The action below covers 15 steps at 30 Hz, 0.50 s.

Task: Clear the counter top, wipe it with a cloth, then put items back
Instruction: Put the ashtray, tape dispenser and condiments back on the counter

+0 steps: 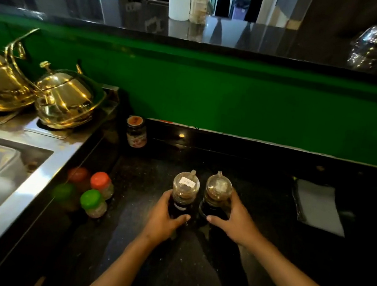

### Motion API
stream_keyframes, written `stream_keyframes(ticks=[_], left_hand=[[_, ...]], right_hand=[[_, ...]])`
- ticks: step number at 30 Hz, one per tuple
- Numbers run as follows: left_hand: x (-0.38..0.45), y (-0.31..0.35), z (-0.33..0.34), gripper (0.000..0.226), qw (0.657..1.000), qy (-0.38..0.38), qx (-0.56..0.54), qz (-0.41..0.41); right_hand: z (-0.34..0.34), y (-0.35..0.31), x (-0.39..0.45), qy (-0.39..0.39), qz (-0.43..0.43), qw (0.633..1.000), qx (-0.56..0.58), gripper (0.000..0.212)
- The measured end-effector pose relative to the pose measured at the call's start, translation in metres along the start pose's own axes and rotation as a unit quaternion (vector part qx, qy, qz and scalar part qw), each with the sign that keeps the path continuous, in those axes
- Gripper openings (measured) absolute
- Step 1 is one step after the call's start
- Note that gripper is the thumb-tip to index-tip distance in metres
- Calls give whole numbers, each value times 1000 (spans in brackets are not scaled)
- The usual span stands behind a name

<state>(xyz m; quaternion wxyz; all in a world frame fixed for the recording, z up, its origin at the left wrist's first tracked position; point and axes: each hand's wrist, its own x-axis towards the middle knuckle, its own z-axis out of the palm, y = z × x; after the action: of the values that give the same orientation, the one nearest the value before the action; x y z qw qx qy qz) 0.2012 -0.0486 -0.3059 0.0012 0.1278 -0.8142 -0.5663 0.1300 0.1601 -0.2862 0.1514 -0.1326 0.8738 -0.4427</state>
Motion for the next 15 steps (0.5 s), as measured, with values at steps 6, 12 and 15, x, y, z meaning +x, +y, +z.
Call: stream_keyframes(ticks=[6,12,15], left_hand=[[8,-8,9,58,999,4,28,20],[9,-3,5,59,1000,10,6,27],[8,15,-3,59,998,27,-23,52]], right_hand=[[38,2,9,66,21,993,91,59],[30,-6,15,56,6,992,113,57],[18,-21,18,59,-14,989,137,55]])
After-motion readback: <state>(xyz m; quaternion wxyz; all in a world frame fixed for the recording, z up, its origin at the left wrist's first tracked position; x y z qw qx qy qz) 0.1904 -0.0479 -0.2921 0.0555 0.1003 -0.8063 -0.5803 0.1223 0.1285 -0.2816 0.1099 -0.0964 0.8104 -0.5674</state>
